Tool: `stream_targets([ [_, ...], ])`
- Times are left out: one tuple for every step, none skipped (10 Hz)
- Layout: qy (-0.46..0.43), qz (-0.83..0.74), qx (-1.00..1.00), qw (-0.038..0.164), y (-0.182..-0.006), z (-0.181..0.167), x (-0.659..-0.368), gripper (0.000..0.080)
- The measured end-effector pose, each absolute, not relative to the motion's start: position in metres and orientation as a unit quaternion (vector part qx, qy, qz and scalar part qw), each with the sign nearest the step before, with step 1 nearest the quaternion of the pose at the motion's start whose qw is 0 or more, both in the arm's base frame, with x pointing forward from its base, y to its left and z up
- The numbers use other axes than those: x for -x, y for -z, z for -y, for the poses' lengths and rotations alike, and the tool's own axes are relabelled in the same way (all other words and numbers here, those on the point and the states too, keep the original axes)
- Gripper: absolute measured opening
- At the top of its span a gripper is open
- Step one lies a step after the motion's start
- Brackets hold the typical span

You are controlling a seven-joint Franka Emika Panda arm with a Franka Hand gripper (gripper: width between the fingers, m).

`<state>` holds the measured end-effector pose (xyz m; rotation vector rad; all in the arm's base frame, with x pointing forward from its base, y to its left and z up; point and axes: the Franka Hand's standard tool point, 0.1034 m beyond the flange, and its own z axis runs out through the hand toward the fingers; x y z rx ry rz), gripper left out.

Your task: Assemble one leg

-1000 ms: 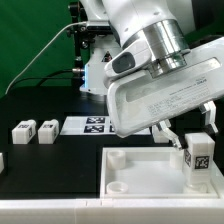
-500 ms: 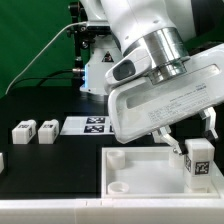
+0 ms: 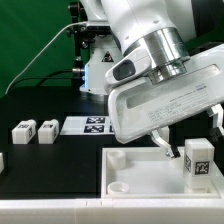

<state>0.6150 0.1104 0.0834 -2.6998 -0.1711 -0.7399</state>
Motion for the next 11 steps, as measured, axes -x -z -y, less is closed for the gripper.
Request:
stream_targets([
  [0.26, 0.06, 0.949, 0.168, -0.083, -0.11, -0.615, 0.0601],
  [0.26, 0.06, 0.949, 0.168, -0.083, -0.11, -0.615, 0.064],
  [0.26, 0.06, 0.949, 0.168, -0.083, -0.11, -0.615, 0.0647],
  [0.26, 0.06, 0.949, 0.168, -0.083, -0.11, -0.615, 0.0647],
  [0.26, 0.06, 0.949, 0.168, -0.083, -0.11, -0.615, 0.0647],
  [0.26, 0.06, 0.949, 0.168, -0.083, -0.11, -0.615, 0.0649],
  [0.255, 0.052, 0.951, 0.169, -0.088, -0.109, -0.615, 0.0649],
  [0.246, 0.048, 0.954, 0.164, -0.104, -0.106, -0.613, 0.0649],
  [0.24, 0.051, 0.957, 0.157, -0.12, -0.103, -0.611, 0.0649],
  [0.235, 0.054, 0.959, 0.151, -0.136, -0.102, -0.611, 0.0649],
  [0.213, 0.038, 0.963, 0.159, -0.144, -0.108, -0.609, 0.0649],
])
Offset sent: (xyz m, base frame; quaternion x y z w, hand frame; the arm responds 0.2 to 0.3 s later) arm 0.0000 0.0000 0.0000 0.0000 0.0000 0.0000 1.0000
